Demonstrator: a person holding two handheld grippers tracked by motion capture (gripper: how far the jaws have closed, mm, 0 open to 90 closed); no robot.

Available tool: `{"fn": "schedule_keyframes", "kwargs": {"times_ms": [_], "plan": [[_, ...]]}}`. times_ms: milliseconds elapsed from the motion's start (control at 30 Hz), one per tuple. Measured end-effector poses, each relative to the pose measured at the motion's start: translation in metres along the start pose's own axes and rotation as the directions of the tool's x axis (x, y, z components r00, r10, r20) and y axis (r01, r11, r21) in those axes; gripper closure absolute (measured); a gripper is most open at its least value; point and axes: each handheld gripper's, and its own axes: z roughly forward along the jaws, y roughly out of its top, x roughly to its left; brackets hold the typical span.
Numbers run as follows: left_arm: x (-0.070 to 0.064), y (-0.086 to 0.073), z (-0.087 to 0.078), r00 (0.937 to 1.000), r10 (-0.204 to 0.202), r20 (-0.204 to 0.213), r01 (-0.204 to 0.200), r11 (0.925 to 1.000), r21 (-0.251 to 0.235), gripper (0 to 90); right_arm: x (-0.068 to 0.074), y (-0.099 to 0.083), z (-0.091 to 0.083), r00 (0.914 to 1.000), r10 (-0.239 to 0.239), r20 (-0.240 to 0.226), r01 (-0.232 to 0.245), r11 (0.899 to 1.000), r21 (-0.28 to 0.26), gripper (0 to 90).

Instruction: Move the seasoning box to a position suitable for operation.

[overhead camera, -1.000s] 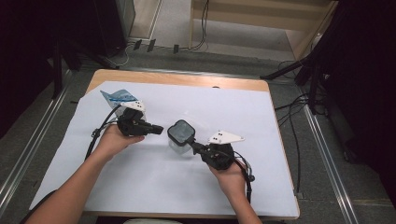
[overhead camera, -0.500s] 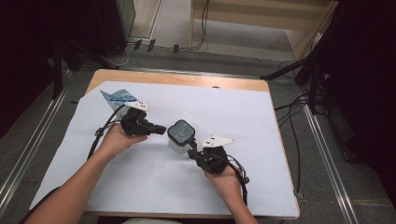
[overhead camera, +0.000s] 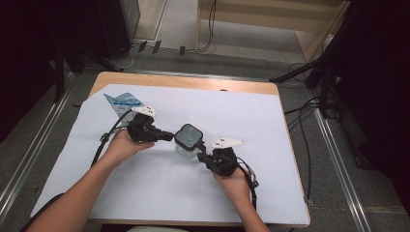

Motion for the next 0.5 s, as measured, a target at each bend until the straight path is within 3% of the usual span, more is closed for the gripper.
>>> {"fn": "schedule_keyframes", "kwargs": {"times_ms": [500], "plan": [[-0.011, 0.001, 0.007, 0.9994, 0.029, 0.020, -0.029, 0.9996, 0.007, 89.9, -0.021, 0.002, -0.003, 0.9986, 0.045, 0.028, -0.044, 0.999, -0.031, 90.0]]}}
